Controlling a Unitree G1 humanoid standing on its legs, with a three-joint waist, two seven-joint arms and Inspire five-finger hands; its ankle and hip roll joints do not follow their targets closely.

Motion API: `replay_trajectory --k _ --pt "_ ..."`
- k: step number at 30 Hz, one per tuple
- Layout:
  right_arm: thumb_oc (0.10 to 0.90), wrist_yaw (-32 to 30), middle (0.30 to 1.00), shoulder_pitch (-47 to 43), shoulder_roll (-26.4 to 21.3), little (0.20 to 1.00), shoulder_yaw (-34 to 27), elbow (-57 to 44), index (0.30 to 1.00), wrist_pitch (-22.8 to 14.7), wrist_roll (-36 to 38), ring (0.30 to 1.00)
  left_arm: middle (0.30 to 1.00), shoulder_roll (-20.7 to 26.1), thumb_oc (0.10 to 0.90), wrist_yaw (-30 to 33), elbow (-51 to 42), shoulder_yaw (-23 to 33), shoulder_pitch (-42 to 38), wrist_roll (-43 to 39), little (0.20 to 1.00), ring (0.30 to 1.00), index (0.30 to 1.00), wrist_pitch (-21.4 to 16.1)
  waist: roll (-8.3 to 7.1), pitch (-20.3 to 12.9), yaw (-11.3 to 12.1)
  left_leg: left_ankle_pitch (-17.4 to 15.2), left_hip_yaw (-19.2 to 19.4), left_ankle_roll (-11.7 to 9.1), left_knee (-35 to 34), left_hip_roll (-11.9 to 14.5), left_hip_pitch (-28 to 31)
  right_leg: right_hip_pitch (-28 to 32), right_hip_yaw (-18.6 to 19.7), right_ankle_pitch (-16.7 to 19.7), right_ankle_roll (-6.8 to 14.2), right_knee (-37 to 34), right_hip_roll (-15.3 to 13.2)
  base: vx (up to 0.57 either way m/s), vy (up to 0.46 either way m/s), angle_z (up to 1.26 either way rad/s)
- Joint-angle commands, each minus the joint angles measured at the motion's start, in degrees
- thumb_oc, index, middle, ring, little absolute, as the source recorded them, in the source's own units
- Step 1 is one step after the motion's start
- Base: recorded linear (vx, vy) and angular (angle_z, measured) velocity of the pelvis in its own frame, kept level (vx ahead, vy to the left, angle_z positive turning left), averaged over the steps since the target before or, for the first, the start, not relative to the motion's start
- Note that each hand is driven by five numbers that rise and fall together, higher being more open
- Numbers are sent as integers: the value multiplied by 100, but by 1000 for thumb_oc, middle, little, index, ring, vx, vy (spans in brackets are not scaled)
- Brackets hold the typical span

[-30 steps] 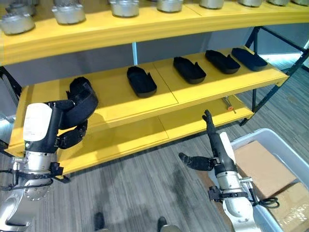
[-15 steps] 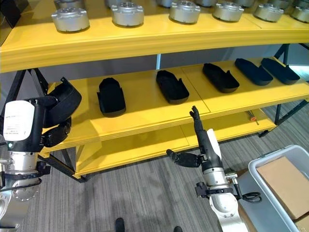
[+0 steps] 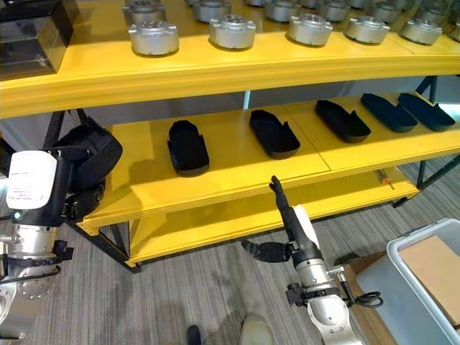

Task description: Move parts from the plastic box to the shelf.

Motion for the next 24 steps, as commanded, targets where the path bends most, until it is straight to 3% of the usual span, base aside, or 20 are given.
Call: replay_trajectory --k 1,3,8,15,20,22,24 --pt "900 -92 1000 -599 -255 1000 -255 -478 1000 -631 187 1000 300 129 400 305 -596 389 -467 247 300 300 300 -258 -32 -309 -216 -279 -291 -271 -93 159 374 751 291 789 -24 -688 196 106 -119 29" --pt "900 -68 1000 -600 -342 1000 -274 -523 1000 -654 239 1000 300 69 400 319 -612 338 -429 310 300 300 300 -291 -43 -413 -186 -250 -227 -362 -96 244 345 997 428 719 -99 -996 353 110 -130 49" --pt "900 -124 1000 -582 -497 1000 -463 -510 1000 -627 323 1000 300 -58 400 222 -659 413 -299 173 300 300 300 -348 -28 -581 -65 -294 -189 -558 126 460 265 1398 153 698 -195 -1443 426 125 -126 4" --pt "900 -110 1000 -503 -536 1000 -528 -604 1000 -654 467 1000 300 -125 400 188 -735 439 -274 29 300 300 300 -335 -2 -531 -88 -351 -329 -699 379 608 202 1591 -42 547 -314 -1417 449 68 -95 24" --pt "900 -34 1000 -579 -693 1000 -500 -591 1000 -673 631 1000 300 -99 400 232 -739 532 -362 -44 300 300 300 -301 -24 -181 40 -69 -675 -900 1991 515 -612 1586 -127 381 -522 -1175 431 -25 -59 24" --pt "900 -77 1000 -598 -718 1000 -559 -536 1000 -659 632 1000 300 -96 400 250 -728 612 -348 -75 300 300 300 -283 -51 -134 27 -37 -706 -921 2045 732 -806 1571 -164 356 -500 -1152 370 -20 36 10" --pt "900 -164 1000 -539 -716 1000 -666 -531 1000 -636 580 1000 300 -75 400 280 -702 670 -369 -71 300 300 300 -254 -78 -189 -80 -13 -407 -923 1380 1327 -725 1556 -294 355 -381 -1171 186 66 138 25"
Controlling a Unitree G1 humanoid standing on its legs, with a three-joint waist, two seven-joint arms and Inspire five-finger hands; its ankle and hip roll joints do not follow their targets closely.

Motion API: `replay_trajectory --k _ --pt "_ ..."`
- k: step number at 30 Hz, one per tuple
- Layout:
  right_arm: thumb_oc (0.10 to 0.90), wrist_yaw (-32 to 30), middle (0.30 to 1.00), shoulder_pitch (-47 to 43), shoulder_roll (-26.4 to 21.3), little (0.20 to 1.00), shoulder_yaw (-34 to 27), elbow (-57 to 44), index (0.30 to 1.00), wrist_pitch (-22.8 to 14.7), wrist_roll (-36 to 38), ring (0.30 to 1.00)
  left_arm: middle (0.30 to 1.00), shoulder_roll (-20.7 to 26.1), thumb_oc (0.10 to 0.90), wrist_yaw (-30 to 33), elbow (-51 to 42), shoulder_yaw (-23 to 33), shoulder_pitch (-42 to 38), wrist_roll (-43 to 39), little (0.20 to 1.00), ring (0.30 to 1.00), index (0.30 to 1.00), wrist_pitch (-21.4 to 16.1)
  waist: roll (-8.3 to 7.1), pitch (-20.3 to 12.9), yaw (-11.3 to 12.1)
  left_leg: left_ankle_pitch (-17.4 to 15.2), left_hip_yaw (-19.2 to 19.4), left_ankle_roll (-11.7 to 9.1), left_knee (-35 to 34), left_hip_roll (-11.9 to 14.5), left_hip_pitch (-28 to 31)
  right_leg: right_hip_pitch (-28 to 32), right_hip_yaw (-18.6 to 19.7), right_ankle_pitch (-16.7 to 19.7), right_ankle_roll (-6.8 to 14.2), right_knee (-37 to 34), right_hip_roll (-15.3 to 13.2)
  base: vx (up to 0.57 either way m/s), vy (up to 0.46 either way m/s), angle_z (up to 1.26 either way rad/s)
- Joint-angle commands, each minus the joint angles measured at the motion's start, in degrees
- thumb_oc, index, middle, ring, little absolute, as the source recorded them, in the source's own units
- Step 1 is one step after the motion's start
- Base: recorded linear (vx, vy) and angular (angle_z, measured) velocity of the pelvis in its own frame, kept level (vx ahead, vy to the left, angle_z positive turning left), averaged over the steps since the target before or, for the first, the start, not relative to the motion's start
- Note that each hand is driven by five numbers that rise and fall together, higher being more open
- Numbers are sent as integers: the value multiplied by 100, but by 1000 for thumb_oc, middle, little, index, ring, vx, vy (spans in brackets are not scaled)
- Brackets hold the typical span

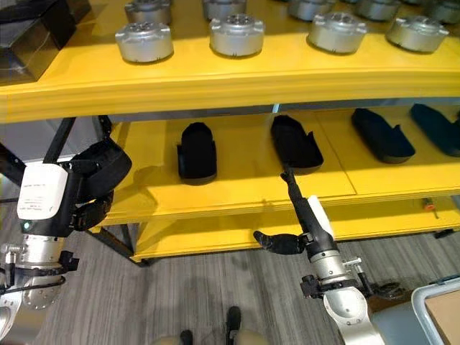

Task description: Move parts from the plastic box to the shelf.

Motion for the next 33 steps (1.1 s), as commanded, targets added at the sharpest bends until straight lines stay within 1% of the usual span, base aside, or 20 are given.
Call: replay_trajectory --k 1,2,4,6,8,9,12,14,15,16,17,18,20,21,22,24,27,28,29,33 --pt "900 -303 1000 -307 -114 1000 -335 -561 1000 -589 179 1000 300 188 400 511 -505 654 -573 -166 300 300 300 -140 -73 -347 -236 673 453 -113 -1166 1001 259 501 51 -406 797 155 -476 81 114 48" --pt "900 -306 1000 -299 -115 1000 -338 -568 1000 -586 177 1000 300 188 400 513 -500 649 -576 -165 300 300 300 -142 -71 -361 -233 731 468 -123 -1283 1004 310 497 50 -405 795 150 -470 54 126 46" --pt "900 -356 1000 -252 -154 1000 -384 -576 1000 -594 122 1000 300 260 400 515 -370 552 -649 -170 300 300 300 -128 -18 -382 -244 1066 527 -254 -1711 1224 384 457 76 -431 880 167 -562 65 152 26" --pt "900 -351 1000 -221 -144 1000 -388 -550 1000 -567 22 1000 300 314 400 491 -211 476 -617 -53 300 300 300 -99 96 -456 -249 924 476 -278 -1955 1080 530 470 131 -481 952 159 -598 111 199 -21" --pt "900 -398 1000 -211 -158 1000 -492 -579 1000 -537 -204 1000 300 423 400 361 -186 353 -689 74 300 300 300 -144 150 -519 -317 939 697 -309 -2086 989 625 514 122 -411 1005 144 -699 142 241 -33" --pt "900 -390 1000 -244 -134 1000 -498 -592 1000 -531 -201 1000 300 621 400 341 -143 292 -731 175 300 300 300 -178 142 -542 -321 883 775 -263 -2179 832 743 545 181 -358 1061 111 -783 157 263 -20" --pt "900 -401 1000 -300 -125 1000 -471 -572 1000 -512 -291 1000 300 861 400 250 -19 198 -809 257 300 300 300 -198 117 -559 -321 815 940 -212 -2267 718 884 573 239 -321 1142 68 -886 89 163 -10" --pt "900 -420 1000 -377 -134 1000 -398 -523 1000 -485 -378 1000 300 1308 400 143 179 70 -932 469 300 300 300 -196 102 -545 -361 720 1059 -126 -2293 600 956 535 342 -258 1233 34 -985 47 149 5" --pt "900 -422 1000 -381 -117 1000 -398 -520 1000 -484 -382 1000 300 1327 400 155 205 48 -960 472 300 300 300 -199 82 -544 -337 716 1080 -118 -2295 589 960 526 363 -255 1240 34 -995 38 165 0" --pt "900 -404 1000 -394 -125 1000 -328 -520 1000 -492 -421 1000 300 1651 400 100 326 -80 -1090 651 300 300 300 -199 94 -537 -390 670 1142 -84 -2306 537 971 486 389 -220 1295 8 -1049 19 88 -11" --pt "900 -404 1000 -395 -107 1000 -333 -517 1000 -493 -424 1000 300 1670 400 116 359 -116 -1130 655 300 300 300 -202 76 -540 -370 667 1154 -78 -2306 528 970 479 401 -217 1301 5 -1058 48 154 -20" --pt "900 -354 1000 -364 -116 1000 -280 -500 1000 -503 -417 1000 300 1931 400 50 485 -254 -1190 804 300 300 300 -233 87 -537 -437 629 1196 -44 -2314 473 987 452 446 -174 1342 -34 -1097 37 103 -16" --pt "900 -335 1000 -341 -107 1000 -262 -489 1000 -509 -434 1000 300 2093 400 51 601 -398 -1304 919 300 300 300 -234 76 -542 -437 615 1230 -25 -2331 441 992 435 469 -144 1367 -59 -1128 31 94 -14" --pt "900 -313 1000 -305 -125 1000 -231 -491 1000 -536 -462 1000 300 2351 400 -12 738 -517 -1351 1082 300 300 300 -254 92 -529 -494 602 1264 -5 -2363 406 1000 403 488 -114 1401 -91 -1153 19 61 -12" --pt "900 -314 1000 -301 -115 1000 -232 -491 1000 -537 -464 1000 300 2361 400 0 763 -545 -1378 1086 300 300 300 -257 82 -534 -486 604 1267 -2 -2369 401 1001 401 491 -111 1405 -96 -1157 17 92 -13" --pt "900 -292 1000 -284 -185 1000 -163 -507 1000 -618 -457 1000 300 2850 400 -39 1158 -977 -1713 1400 300 300 300 -262 88 -478 -581 624 1308 8 -2419 360 952 280 508 -44 1457 -131 -1197 -6 61 -19" --pt "900 -284 1000 -293 -231 1000 -112 -516 1000 -678 -435 1000 300 3054 400 -28 1383 -1271 -1979 1536 300 300 300 -263 83 -415 -620 646 1317 5 -2423 356 885 199 510 -11 1476 -135 -1207 -39 18 -1" --pt "900 -286 1000 -310 -269 1000 -54 -517 1000 -716 -414 1000 300 3227 400 -36 1556 -1642 -2285 1668 300 300 300 -287 88 -355 -667 670 1325 1 -2423 355 829 124 518 12 1480 -130 -1214 -39 12 4" --pt "900 -289 1000 -312 -259 1000 -62 -510 1000 -718 -413 1000 300 3230 400 -24 1591 -1708 -2355 1671 300 300 300 -288 83 -356 -657 673 1322 2 -2423 354 822 118 515 13 1480 -127 -1215 -64 13 1" --pt "900 -294 1000 -428 -402 1000 146 -545 1000 -804 -407 1000 300 3460 400 -112 2083 -2764 -3277 1843 300 300 300 -317 124 -131 -789 729 1324 -16 -2401 370 691 -90 544 50 1483 -67 -1216 -61 4 -3"
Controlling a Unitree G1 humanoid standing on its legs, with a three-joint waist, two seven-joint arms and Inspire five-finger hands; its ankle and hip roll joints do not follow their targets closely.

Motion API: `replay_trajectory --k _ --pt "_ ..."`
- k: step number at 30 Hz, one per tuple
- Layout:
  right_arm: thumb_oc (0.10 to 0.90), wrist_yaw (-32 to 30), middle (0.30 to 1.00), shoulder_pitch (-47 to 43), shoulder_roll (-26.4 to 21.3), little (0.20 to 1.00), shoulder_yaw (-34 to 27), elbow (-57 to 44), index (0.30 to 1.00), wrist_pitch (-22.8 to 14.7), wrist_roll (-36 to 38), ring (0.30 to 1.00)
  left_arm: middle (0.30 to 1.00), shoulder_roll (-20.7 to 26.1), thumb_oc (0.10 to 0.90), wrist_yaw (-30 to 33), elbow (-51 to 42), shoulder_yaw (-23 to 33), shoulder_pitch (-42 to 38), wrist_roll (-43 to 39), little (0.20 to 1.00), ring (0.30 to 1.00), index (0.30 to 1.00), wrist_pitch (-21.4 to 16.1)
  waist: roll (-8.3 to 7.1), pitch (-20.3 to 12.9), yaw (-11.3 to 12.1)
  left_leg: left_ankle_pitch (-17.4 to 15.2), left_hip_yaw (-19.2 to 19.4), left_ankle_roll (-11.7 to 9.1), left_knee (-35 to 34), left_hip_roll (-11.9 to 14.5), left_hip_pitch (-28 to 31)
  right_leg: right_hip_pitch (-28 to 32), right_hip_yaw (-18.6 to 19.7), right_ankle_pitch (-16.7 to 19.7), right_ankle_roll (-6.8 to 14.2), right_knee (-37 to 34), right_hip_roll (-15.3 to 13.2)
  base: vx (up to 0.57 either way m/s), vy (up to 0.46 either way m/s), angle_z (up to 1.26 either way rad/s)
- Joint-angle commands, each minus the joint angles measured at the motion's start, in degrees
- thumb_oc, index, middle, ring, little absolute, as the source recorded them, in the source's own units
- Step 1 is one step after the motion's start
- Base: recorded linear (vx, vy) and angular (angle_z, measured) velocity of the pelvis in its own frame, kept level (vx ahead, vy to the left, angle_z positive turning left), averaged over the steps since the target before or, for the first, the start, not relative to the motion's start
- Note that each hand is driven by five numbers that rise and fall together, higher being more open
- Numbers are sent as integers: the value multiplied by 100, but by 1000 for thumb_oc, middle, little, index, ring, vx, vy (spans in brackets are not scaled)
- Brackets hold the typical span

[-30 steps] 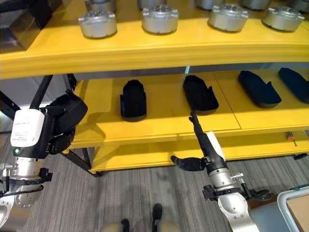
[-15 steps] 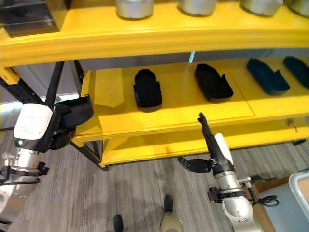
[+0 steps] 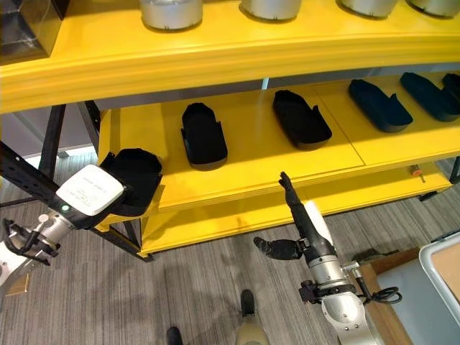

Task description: Move parts from the plastic box to the shelf.

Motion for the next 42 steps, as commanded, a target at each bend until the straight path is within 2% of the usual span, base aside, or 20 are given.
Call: replay_trajectory --k 1,3,7,11,13,14,16,20,25,30,35,36,39,41,42 --pt "900 -198 1000 -587 -361 1000 -133 -557 1000 -731 3 1000 300 283 400 240 356 -25 -1200 139 300 300 300 115 174 108 -194 -22 59 115 187 195 -156 295 -94 -648 493 558 -313 -32 4 1" --pt "900 -212 1000 -585 -362 1000 -139 -566 1000 -759 1 1000 300 223 400 210 606 -277 -1357 140 300 300 300 134 185 184 -207 -9 84 109 200 206 -192 232 -72 -631 488 574 -307 -16 8 0" --pt "900 -246 1000 -603 -371 1000 -154 -551 1000 -771 20 1000 300 -18 400 135 1111 -408 -1345 109 300 300 300 252 189 272 -214 2 131 95 216 237 -229 149 -26 -621 485 587 -287 -23 3 -14" --pt "900 -229 1000 -668 -323 1000 -188 -563 1000 -731 128 1000 300 -617 400 -31 1881 -65 -988 -153 300 300 300 532 163 386 -215 16 154 78 250 281 -272 56 16 -638 455 639 -251 -15 -10 -13" --pt "900 -223 1000 -674 -344 1000 -186 -574 1000 -719 135 1000 300 -732 400 -30 1946 47 -919 -202 300 300 300 576 170 399 -229 13 155 75 255 287 -275 49 21 -644 451 650 -246 0 -4 -2" --pt "900 -162 1000 -682 -291 1000 -170 -590 1000 -682 223 1000 300 -1157 400 -86 2345 273 -797 -464 300 300 300 747 143 443 -224 16 155 69 264 297 -273 48 29 -657 436 670 -239 0 0 0" --pt "900 -140 1000 -692 -296 1000 -162 -606 1000 -661 251 1000 300 -1272 400 -84 2431 354 -772 -536 300 300 300 806 146 446 -233 20 159 68 266 302 -287 38 33 -658 431 674 -237 0 0 0" --pt "900 -85 1000 -788 -268 1000 -31 -736 1000 -576 266 1000 300 -2048 400 -48 3296 710 -950 -1211 300 300 300 1217 72 502 -246 22 192 51 307 331 -329 -10 39 -651 405 689 -213 0 0 0" --pt "900 -43 1000 -751 -275 1000 2 -832 1000 -492 263 1000 300 -2321 400 75 3476 919 -1105 -1655 300 300 300 1356 10 537 -241 22 198 43 328 355 -359 -31 27 -641 397 686 -200 0 0 0" --pt "900 -48 1000 -713 -334 1000 17 -879 1000 -479 248 1000 300 -2040 400 174 3555 707 -1459 -1467 300 300 300 1392 -47 573 -237 15 193 31 360 374 -408 -43 41 -642 403 687 -194 3 0 1" --pt "900 -73 1000 -642 -436 1000 -35 -848 1000 -594 287 1000 300 -1225 400 134 3244 54 -1844 -602 300 300 300 1161 -34 601 -245 10 185 25 363 365 -436 -49 18 -626 440 663 -205 0 0 0" --pt "900 -94 1000 -614 -468 1000 -54 -829 1000 -634 277 1000 300 -941 400 121 3165 -162 -1979 -337 300 300 300 1082 -7 605 -256 -25 180 20 371 365 -427 -26 9 -646 456 663 -213 0 0 0" --pt "900 -123 1000 -596 -478 1000 -71 -802 1000 -688 277 1000 300 -590 400 133 3024 -502 -2167 -49 300 300 300 967 15 599 -255 -13 185 24 377 355 -459 -49 2 -616 461 651 -230 0 0 0" --pt "900 -105 1000 -581 -581 1000 -79 -797 1000 -757 289 1000 300 -231 400 151 2860 -997 -2410 295 300 300 300 723 57 590 -280 -64 191 19 398 344 -444 -41 20 -650 480 668 -239 29 31 -5" --pt "900 -105 1000 -582 -572 1000 -84 -798 1000 -758 289 1000 300 -225 400 148 2860 -1010 -2427 294 300 300 300 722 47 587 -273 -37 193 21 396 340 -465 -60 24 -623 473 660 -242 0 0 0"
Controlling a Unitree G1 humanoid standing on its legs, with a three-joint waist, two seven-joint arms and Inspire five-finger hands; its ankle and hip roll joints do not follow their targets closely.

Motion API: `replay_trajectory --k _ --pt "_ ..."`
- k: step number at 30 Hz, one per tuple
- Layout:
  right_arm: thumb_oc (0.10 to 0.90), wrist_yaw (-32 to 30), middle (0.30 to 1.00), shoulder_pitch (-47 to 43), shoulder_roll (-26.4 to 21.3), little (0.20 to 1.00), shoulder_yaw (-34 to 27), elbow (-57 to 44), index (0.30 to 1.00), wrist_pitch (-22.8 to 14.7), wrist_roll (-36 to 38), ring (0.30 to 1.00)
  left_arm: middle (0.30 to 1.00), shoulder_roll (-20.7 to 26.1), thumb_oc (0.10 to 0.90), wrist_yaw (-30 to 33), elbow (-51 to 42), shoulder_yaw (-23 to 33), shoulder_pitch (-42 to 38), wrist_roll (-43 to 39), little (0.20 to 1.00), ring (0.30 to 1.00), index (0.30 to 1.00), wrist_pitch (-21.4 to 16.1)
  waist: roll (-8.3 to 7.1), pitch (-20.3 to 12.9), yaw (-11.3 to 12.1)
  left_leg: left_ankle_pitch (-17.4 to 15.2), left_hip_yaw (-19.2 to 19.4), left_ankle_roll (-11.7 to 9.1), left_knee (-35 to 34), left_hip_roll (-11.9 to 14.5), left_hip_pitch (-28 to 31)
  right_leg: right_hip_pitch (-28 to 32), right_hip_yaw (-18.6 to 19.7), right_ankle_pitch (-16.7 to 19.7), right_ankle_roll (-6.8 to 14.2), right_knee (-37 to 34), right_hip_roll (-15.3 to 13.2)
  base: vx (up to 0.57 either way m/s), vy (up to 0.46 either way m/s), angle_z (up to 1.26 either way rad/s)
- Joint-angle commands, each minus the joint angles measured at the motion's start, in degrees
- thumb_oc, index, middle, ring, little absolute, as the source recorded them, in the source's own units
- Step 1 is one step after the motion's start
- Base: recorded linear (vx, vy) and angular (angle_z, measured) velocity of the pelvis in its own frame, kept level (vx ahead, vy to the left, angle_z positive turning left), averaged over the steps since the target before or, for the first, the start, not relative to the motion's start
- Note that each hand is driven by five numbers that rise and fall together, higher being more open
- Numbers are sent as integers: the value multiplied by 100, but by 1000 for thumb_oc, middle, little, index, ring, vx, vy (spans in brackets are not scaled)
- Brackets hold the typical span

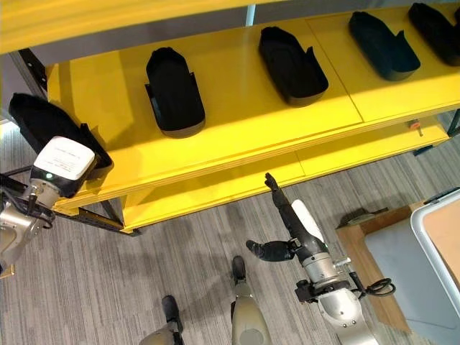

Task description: Move parts from the plastic box to the shelf.

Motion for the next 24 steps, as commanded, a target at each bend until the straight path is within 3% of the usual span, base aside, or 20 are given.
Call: replay_trajectory --k 1,4,15,23,24 --pt "900 -175 1000 -363 -277 1000 -300 -793 1000 -723 284 1000 300 454 400 51 -63 -48 -338 466 300 300 300 -238 35 -175 -106 -132 -26 162 399 136 -110 435 -123 -842 617 655 -522 17 20 -3" --pt "900 -171 1000 -352 -298 1000 -306 -765 1000 -771 287 1000 300 615 400 21 -103 -351 -339 651 300 300 300 -381 69 -191 -105 -151 -37 167 423 125 -119 425 -121 -847 624 663 -544 9 11 -1" --pt "900 -155 1000 -361 -337 1000 -318 -758 1000 -809 348 1000 300 722 400 -50 -9 -531 -339 727 300 300 300 -451 92 -193 -111 -174 -64 163 461 114 -161 420 -146 -851 620 666 -559 0 0 0" --pt "900 -154 1000 -315 -338 1000 -367 -789 1000 -789 325 1000 300 614 400 -77 64 -255 -152 593 300 300 300 -370 96 -189 -93 -195 -88 166 506 101 -191 411 -141 -874 608 700 -578 0 0 0" --pt "900 -154 1000 -313 -341 1000 -368 -791 1000 -788 325 1000 360 613 443 -77 61 -247 -144 594 360 360 360 -370 98 -184 -94 -201 -88 165 511 102 -185 417 -142 -879 609 703 -577 0 0 0"
